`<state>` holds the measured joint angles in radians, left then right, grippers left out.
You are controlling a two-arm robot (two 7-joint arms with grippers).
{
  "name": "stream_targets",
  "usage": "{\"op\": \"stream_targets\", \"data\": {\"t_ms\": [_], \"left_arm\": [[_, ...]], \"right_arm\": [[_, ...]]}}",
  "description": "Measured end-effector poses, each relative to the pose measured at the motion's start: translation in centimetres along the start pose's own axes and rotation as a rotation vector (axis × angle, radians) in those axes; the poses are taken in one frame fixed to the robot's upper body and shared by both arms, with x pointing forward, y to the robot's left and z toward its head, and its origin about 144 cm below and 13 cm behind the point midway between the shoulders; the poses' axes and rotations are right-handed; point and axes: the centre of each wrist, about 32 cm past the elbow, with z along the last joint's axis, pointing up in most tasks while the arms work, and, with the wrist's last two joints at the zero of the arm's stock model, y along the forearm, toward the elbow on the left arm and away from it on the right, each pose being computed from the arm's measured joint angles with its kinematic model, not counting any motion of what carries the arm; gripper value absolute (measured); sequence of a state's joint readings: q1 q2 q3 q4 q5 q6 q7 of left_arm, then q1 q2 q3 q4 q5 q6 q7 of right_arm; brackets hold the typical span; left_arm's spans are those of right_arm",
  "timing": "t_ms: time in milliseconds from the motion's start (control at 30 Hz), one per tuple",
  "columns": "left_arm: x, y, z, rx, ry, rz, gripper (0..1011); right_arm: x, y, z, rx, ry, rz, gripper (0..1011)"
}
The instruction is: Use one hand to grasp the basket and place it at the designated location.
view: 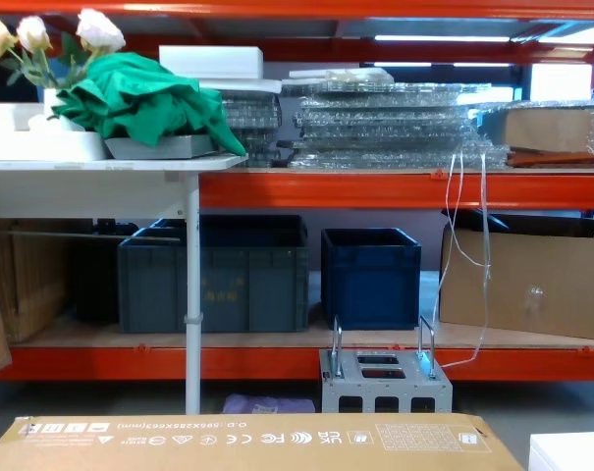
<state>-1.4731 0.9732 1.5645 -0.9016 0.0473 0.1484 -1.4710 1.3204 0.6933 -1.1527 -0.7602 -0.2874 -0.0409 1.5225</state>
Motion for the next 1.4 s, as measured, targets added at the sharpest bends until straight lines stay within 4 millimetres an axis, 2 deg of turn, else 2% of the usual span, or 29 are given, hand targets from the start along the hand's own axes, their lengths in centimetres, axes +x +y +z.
{"op": "stream_targets", "data": {"t_ms": [67,167,200,367,633,900,1167,1400], "left_arm": [[0.0,0.0,0.0,0.000,0.000,0.000,0],[0.0,0.0,0.0,0.000,0.000,0.000,0],[0.0,0.0,0.0,0.000,0.000,0.000,0],[0.0,0.0,0.0,0.000,0.000,0.000,0],[0.0,0.0,0.0,0.000,0.000,0.000,0],[0.0,0.0,0.0,0.000,0.000,0.000,0],[0.0,0.0,0.0,0.000,0.000,0.000,0],[0.0,0.0,0.0,0.000,0.000,0.000,0]], "right_arm": [[-0.1,-0.2,-0.1,0.001,0.000,-0.008,508],[-0.2,-0.3,-0.1,0.002,0.002,-0.014,566],[-0.2,-0.3,-0.2,0.003,0.003,-0.015,635],[-0.3,-0.6,-0.3,0.004,0.006,-0.023,791],[-0.8,-1.6,-0.9,0.013,0.019,-0.052,990],[-1.5,-2.9,-1.2,0.025,0.025,-0.090,1000],[-2.8,-5.5,-1.6,0.047,0.030,-0.158,1000],[-3.3,-6.4,-1.7,0.055,0.031,-0.183,1000]]}}
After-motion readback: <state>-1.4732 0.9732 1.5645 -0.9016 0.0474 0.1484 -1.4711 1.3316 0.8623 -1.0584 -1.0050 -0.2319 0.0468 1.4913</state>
